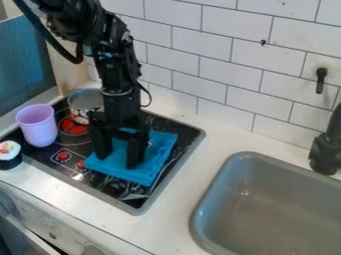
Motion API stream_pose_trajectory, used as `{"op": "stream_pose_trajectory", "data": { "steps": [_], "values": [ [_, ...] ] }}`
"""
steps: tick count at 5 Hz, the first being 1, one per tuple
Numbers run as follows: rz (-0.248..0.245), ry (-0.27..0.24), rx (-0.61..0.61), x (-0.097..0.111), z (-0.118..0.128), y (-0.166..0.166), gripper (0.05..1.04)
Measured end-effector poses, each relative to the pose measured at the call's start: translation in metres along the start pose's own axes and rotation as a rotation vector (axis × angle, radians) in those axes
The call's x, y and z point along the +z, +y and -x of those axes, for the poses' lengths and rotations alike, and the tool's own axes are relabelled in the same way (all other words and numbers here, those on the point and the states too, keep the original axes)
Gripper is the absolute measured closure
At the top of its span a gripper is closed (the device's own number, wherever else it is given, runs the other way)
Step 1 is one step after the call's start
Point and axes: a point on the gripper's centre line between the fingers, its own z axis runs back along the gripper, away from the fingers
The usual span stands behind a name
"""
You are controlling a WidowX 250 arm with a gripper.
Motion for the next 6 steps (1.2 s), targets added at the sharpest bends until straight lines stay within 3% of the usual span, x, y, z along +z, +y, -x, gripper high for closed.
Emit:
{"op": "stream_pose_trajectory", "data": {
  "steps": [1, 3, 4, 6],
  "values": [
    [0.012, -0.019, 0.015, 0.0, -0.013, 0.006, 0.083],
    [-0.031, -0.167, -0.048, 0.007, -0.057, 0.022, 0.083],
    [-0.027, -0.215, -0.049, 0.009, -0.069, 0.028, 0.083],
    [-0.036, -0.249, -0.029, 0.013, -0.059, 0.03, 0.083]
  ]
}}
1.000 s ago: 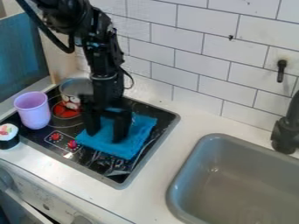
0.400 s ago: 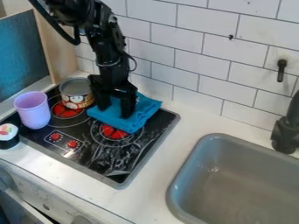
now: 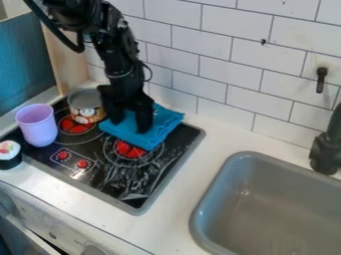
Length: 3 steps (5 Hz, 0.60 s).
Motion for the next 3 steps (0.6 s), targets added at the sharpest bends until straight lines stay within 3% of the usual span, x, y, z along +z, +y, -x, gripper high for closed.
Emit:
{"op": "stream_pose_trajectory", "data": {
  "steps": [1, 2, 3],
  "values": [
    [0.01, 0.004, 0.04, 0.012, 0.018, 0.001, 0.083],
    [0.002, -0.003, 0.023, 0.026, 0.017, 0.003, 0.083],
    [-0.013, 0.034, 0.005, 0.034, 0.018, 0.006, 0.083]
  ]
}}
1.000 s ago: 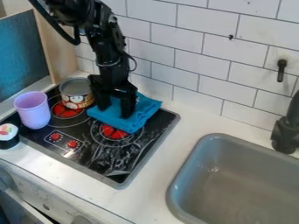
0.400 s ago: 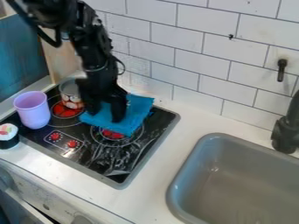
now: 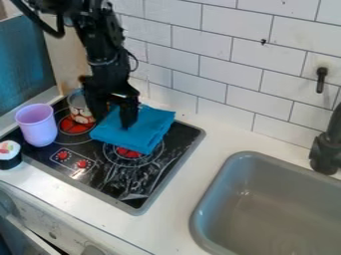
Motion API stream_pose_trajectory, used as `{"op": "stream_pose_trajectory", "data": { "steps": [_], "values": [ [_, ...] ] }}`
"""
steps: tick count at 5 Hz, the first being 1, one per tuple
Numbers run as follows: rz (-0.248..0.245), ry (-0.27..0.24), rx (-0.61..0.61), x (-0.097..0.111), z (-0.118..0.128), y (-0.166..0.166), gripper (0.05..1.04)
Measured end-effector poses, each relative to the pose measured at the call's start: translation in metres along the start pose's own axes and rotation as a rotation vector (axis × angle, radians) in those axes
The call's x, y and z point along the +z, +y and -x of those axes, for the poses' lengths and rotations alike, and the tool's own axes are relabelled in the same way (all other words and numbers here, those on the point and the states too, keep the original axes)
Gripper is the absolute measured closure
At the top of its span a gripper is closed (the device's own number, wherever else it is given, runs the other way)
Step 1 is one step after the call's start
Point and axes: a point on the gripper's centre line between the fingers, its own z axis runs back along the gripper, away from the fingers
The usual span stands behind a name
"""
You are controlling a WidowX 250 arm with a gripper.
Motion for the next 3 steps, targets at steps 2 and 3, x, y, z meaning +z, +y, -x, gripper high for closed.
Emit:
{"op": "stream_pose_trajectory", "data": {
  "steps": [2, 3],
  "values": [
    [-0.002, 0.063, -0.043, 0.036, 0.016, -0.003, 0.083],
    [0.011, 0.056, -0.053, 0.053, 0.019, -0.005, 0.083]
  ]
}}
